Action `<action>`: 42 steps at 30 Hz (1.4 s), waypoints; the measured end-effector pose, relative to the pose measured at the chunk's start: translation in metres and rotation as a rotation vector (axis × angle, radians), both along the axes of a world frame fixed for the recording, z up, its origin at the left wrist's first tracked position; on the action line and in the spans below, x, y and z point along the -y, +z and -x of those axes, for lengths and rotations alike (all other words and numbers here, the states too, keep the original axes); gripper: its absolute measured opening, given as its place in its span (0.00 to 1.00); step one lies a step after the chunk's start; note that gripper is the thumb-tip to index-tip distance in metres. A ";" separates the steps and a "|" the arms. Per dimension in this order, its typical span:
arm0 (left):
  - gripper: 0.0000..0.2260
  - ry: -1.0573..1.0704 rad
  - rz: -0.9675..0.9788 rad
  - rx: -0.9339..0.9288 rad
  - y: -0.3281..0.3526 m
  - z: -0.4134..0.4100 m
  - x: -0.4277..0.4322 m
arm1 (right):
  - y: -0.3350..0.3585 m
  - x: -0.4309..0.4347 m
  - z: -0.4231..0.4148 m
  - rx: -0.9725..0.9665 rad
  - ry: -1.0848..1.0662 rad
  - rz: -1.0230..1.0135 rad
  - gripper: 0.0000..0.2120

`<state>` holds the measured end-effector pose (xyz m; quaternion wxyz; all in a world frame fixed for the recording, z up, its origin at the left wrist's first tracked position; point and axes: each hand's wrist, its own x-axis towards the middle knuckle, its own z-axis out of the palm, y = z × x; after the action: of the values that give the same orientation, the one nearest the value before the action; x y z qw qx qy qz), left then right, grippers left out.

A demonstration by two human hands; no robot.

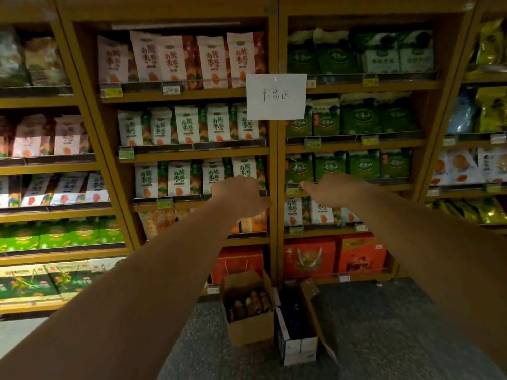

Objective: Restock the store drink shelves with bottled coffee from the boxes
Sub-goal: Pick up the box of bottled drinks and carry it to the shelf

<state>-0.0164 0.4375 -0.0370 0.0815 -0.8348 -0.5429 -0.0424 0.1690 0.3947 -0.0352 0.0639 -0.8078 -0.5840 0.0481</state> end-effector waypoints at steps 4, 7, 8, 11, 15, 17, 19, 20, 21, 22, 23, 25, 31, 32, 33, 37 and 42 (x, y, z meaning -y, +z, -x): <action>0.23 0.029 0.003 0.021 0.010 -0.015 -0.019 | 0.008 -0.028 -0.014 0.022 0.009 -0.038 0.36; 0.23 0.056 0.005 0.040 0.015 -0.031 -0.032 | 0.012 -0.048 -0.026 0.042 0.035 -0.041 0.36; 0.23 0.069 0.008 0.040 0.016 -0.037 -0.037 | 0.013 -0.055 -0.031 0.043 0.052 -0.041 0.36; 0.24 0.108 -0.008 0.039 0.016 -0.055 -0.052 | 0.015 -0.074 -0.049 0.049 0.100 -0.043 0.35; 0.24 0.147 -0.053 0.035 0.017 -0.080 -0.063 | 0.018 -0.093 -0.077 0.086 0.114 -0.068 0.37; 0.24 0.156 -0.046 0.028 0.014 -0.092 -0.069 | 0.018 -0.100 -0.090 0.096 0.119 -0.063 0.37; 0.24 0.166 -0.041 0.026 0.011 -0.103 -0.074 | 0.015 -0.107 -0.102 0.098 0.120 -0.075 0.37; 0.24 0.173 -0.040 0.020 0.010 -0.107 -0.076 | 0.014 -0.111 -0.107 0.096 0.119 -0.076 0.36; 0.24 0.181 -0.035 0.009 0.009 -0.111 -0.078 | 0.012 -0.114 -0.110 0.091 0.117 -0.066 0.36; 0.25 0.189 -0.029 -0.002 0.008 -0.115 -0.081 | 0.011 -0.117 -0.112 0.084 0.116 -0.049 0.36; 0.25 0.196 -0.023 -0.008 0.007 -0.117 -0.084 | 0.009 -0.121 -0.114 0.078 0.120 -0.034 0.36; 0.25 0.203 -0.012 0.000 0.006 -0.120 -0.093 | 0.005 -0.130 -0.116 0.070 0.141 -0.018 0.36; 0.25 0.190 -0.015 -0.012 0.003 -0.127 -0.124 | -0.002 -0.155 -0.118 0.074 0.157 -0.020 0.35; 0.24 0.180 -0.009 -0.014 0.003 -0.129 -0.130 | -0.003 -0.158 -0.119 0.074 0.151 -0.015 0.35; 0.24 0.170 -0.004 -0.009 0.002 -0.130 -0.136 | -0.003 -0.162 -0.119 0.078 0.140 -0.012 0.35; 0.24 0.124 -0.013 0.029 0.005 -0.126 -0.163 | 0.001 -0.182 -0.114 0.082 0.097 -0.006 0.34; 0.24 0.086 0.010 -0.025 0.002 -0.105 -0.201 | 0.000 -0.216 -0.089 0.063 0.065 0.026 0.34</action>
<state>0.0882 0.6388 -0.0349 0.0860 -0.8116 -0.5773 -0.0257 0.2580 0.6104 -0.0356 0.0334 -0.7902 -0.6111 0.0325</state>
